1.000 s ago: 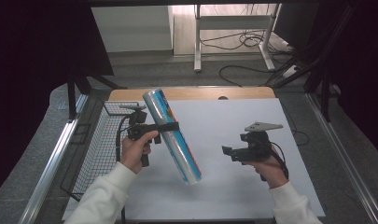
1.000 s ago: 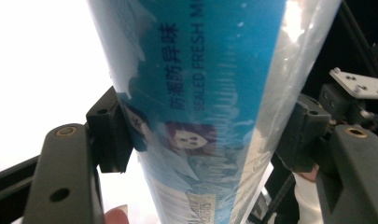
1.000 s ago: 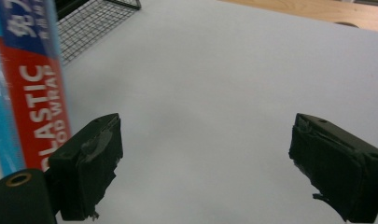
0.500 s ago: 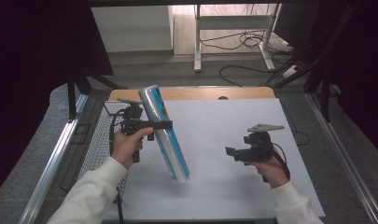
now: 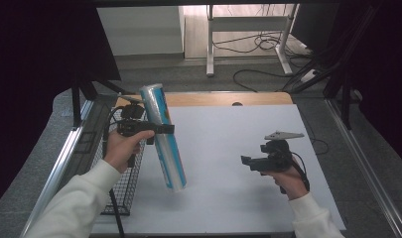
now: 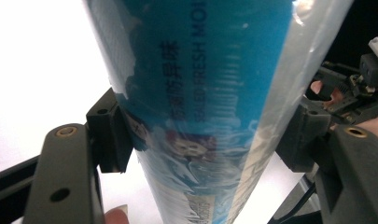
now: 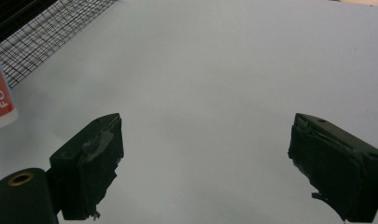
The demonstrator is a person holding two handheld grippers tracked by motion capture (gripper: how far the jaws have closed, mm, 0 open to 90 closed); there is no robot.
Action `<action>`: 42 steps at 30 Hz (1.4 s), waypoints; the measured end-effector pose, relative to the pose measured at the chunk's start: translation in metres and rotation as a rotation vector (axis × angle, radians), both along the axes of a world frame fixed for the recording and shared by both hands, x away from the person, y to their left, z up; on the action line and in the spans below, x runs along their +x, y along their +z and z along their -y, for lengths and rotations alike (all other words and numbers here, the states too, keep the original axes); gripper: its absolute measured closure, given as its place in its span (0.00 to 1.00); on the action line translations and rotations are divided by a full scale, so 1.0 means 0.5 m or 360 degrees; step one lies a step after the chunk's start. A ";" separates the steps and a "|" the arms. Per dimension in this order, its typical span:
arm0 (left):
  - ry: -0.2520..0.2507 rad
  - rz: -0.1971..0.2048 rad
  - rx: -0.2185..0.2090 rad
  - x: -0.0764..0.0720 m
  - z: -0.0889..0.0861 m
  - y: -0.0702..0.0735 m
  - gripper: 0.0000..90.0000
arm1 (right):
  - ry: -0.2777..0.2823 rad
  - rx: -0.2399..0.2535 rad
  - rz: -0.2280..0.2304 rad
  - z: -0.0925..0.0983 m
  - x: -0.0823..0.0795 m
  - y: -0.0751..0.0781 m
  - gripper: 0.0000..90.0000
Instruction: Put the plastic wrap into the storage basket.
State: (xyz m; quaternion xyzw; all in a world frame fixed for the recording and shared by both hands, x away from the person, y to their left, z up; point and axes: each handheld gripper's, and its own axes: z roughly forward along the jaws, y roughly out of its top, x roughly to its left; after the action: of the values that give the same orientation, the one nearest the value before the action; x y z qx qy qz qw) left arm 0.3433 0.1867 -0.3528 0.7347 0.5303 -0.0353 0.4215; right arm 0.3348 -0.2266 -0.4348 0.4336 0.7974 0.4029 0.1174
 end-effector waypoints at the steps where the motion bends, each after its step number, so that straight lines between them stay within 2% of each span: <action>1: -0.0002 0.0007 0.0022 -0.002 -0.004 0.005 0.35 | -0.0002 0.0000 0.0000 0.001 0.000 0.001 0.12; 6: 0.0002 0.0003 0.0097 -0.010 -0.024 0.023 0.35 | -0.0008 0.0001 -0.0007 0.003 0.002 0.000 0.12; 12: 0.0002 0.0004 0.0217 -0.023 -0.050 0.043 0.35 | -0.0017 0.0002 -0.0011 0.004 0.002 0.000 0.12; 24: 0.0044 0.0027 0.0333 -0.045 -0.098 0.086 0.36 | -0.0032 0.0001 -0.0015 0.005 0.005 -0.001 0.12; 34: 0.0144 0.0053 0.0399 -0.053 -0.160 0.115 0.36 | -0.0040 -0.0002 -0.0022 0.008 0.008 -0.003 0.12; 38: 0.0186 0.0040 0.0439 -0.054 -0.186 0.113 0.36 | -0.0042 -0.0005 -0.0020 0.007 0.009 -0.005 0.12; 42: 0.0218 0.0006 0.0461 -0.055 -0.210 0.094 0.36 | -0.0046 -0.0004 -0.0020 0.007 0.009 -0.005 0.12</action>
State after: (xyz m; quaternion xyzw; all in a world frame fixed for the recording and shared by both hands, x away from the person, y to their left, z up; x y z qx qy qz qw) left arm 0.3159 0.2919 -0.3056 0.7500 0.5779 0.0718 0.3137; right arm 0.3395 -0.2301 -0.4374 0.4473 0.7924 0.3974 0.1188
